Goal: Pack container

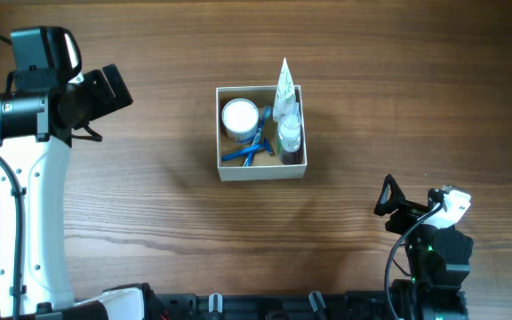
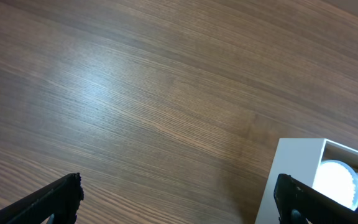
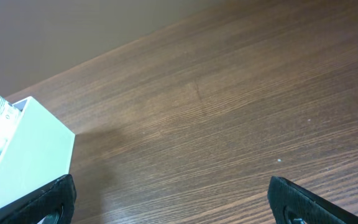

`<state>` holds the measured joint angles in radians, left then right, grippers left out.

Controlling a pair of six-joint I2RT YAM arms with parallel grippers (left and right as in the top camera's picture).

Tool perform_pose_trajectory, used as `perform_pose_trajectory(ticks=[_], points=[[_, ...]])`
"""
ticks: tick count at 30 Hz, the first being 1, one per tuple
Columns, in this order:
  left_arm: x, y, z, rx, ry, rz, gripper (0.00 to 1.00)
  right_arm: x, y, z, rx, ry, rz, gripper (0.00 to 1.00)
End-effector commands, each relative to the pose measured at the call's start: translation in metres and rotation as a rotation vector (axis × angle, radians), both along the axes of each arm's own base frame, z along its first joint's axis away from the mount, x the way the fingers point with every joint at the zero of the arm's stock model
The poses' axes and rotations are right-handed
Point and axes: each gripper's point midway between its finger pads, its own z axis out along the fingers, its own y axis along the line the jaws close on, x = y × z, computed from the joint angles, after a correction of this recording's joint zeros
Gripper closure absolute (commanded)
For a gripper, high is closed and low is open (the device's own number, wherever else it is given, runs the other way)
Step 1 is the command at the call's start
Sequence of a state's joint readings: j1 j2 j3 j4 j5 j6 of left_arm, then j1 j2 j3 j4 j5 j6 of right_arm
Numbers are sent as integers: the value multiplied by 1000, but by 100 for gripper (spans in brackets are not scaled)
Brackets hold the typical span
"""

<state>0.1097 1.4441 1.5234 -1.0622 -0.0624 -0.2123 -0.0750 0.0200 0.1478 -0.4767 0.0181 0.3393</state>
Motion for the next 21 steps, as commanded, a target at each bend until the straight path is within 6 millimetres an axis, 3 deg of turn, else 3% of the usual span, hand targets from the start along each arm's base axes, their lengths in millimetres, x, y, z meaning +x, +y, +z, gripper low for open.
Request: perform_pose_trajectory(ticks=[1,7,17,21], points=[[-4,10,7,45,-16,35,0,1,3,3,16,-19,13,0],[-19,8,32,50,-81,35,0,1,3,3,15,-19,13,0],[-87,0,93,63,-259,40,0,1,3,3,16,-19,13,0],[-109,-15,99,61,-318,-7,0,1,3,3,16,-19,13,0]])
